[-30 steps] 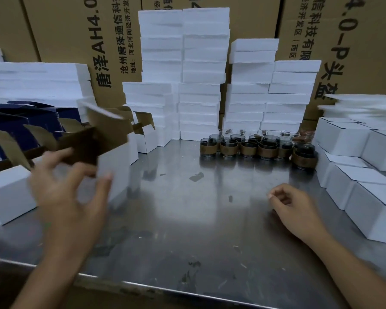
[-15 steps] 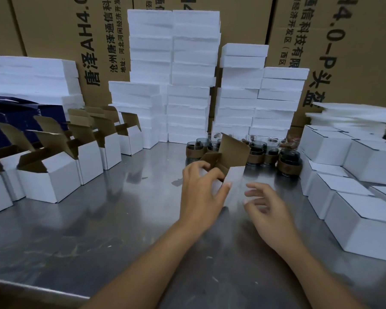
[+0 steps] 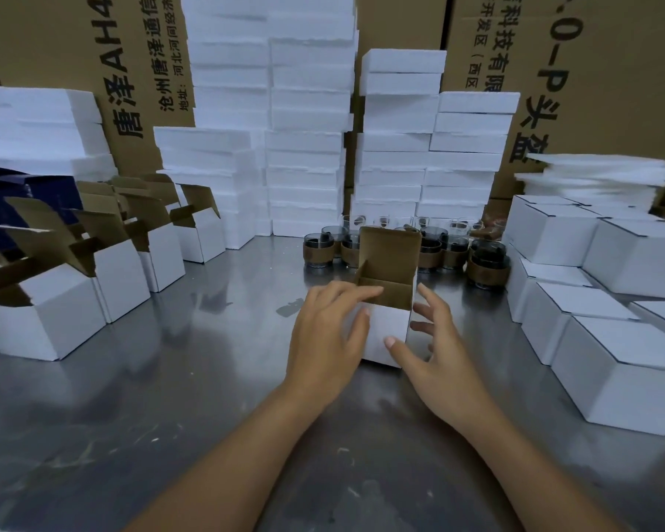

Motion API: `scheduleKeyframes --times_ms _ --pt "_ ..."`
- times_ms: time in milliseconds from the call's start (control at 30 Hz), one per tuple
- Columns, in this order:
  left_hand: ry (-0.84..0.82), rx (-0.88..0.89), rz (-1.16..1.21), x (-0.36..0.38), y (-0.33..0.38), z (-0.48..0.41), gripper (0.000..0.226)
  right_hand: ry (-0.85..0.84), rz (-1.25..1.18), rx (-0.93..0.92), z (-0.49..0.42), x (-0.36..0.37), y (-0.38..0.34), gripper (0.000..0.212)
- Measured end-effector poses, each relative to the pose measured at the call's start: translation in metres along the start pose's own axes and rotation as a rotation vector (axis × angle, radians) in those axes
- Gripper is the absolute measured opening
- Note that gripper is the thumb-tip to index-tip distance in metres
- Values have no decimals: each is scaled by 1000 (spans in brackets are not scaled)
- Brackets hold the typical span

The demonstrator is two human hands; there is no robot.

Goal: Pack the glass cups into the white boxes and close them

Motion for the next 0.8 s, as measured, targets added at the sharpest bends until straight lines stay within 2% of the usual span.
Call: scheduleKeyframes --times_ms 100,233,333,467,633,800 --pt "16 87 -65 -4 4 -1 28 4 13 3 -1 0 3 69" --pt "43 120 -59 -6 1 -2 27 8 -29 79 -7 0 10 68" --pt "41 146 -67 -4 0 -3 28 138 -84 131 -20 -12 12 51" --pt "65 188 -59 -1 4 -6 27 280 -8 196 -51 -35 14 37" --pt "80 174 -1 2 8 -5 21 312 265 397 -103 -59 32 53" --pt "45 59 76 11 4 -2 25 344 473 552 -132 -79 55 58"
Point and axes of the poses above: each hand's wrist, its own z-axis away from the middle knuckle, its own x-axis out of the palm, y = z × x, the point moved 5 cm from there along -z, towards the middle knuckle, and after that the axes turned 9 degrees about x, right-handed, at the moved point
